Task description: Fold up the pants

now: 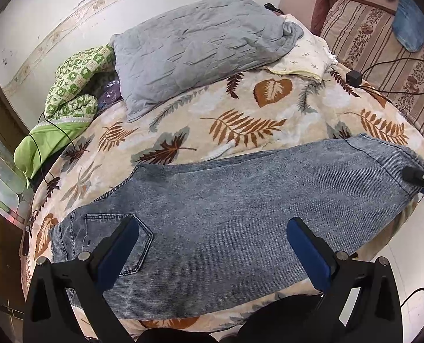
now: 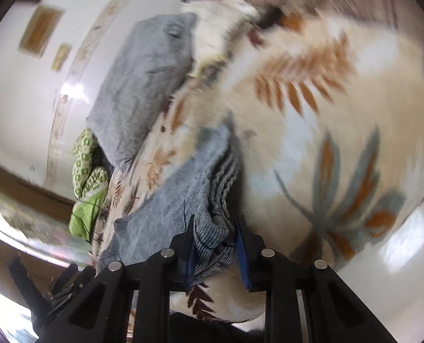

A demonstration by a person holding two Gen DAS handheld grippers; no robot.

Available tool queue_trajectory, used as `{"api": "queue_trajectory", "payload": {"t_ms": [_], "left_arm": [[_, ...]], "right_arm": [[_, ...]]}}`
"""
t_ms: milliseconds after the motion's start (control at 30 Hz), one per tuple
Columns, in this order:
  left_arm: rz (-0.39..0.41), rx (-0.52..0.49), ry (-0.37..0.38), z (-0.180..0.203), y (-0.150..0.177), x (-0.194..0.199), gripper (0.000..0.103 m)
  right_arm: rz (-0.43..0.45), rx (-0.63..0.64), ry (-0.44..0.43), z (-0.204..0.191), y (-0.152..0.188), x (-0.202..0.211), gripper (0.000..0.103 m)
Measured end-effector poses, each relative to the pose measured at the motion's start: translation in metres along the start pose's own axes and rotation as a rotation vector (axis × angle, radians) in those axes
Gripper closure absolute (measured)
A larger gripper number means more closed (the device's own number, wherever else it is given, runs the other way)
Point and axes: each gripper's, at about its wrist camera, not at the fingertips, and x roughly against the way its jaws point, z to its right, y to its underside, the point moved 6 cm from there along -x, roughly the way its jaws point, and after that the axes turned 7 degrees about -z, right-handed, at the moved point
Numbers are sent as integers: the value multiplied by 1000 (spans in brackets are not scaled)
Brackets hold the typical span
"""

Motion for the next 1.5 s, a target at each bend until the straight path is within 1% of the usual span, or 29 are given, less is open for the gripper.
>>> {"api": "queue_trajectory", "payload": {"t_ms": [67, 100, 133, 167, 200, 233, 300, 333, 367, 400, 467, 567, 700, 900, 1033, 1367, 1500], "left_arm": [[0, 6, 5, -1, 0, -1, 0], [-2, 8, 6, -1, 0, -1, 0], [-4, 9, 9, -2, 0, -1, 0], [-5, 8, 10, -2, 1, -2, 0], [-5, 8, 9, -2, 1, -2, 0], [-4, 9, 8, -2, 1, -2, 0], [-4, 13, 9, -3, 1, -3, 0], [-4, 16, 11, -4, 1, -4, 0], [-3, 18, 13, -4, 1, -4, 0], [-2, 18, 13, -5, 0, -4, 0], [-4, 18, 13, -4, 0, -5, 0], [-4, 12, 13, -2, 1, -5, 0], [-6, 4, 6, 0, 1, -6, 0], [-18, -3, -3, 3, 0, -12, 0], [-30, -12, -5, 7, 0, -18, 0], [-79, -18, -12, 13, 1, -45, 0], [-102, -14, -16, 14, 2, -58, 0]], "right_arm": [[-9, 30, 75, -4, 1, 0, 78], [-31, 27, 99, -1, 2, -3, 78], [-56, 14, 119, 5, 4, -8, 76], [-76, -9, 147, 13, 6, -12, 71], [-88, -27, 166, 18, 8, -14, 68], [-95, -53, 178, 27, 10, -14, 65], [-78, -81, 184, 38, 9, -7, 65], [-58, -89, 186, 42, 5, 1, 63], [-39, -95, 179, 45, 2, 8, 58], [-20, -99, 165, 46, -1, 14, 56], [5, -100, 112, 44, -8, 24, 51], [10, -95, 60, 39, -13, 27, 47], [-20, -81, 31, 26, -14, 13, 47], [-63, -56, 33, 20, -11, -3, 47], [-88, -45, 40, 20, -16, -15, 47], [-117, -48, 29, 27, -24, -28, 46], [-129, -66, 6, 31, -25, -33, 47]]}}
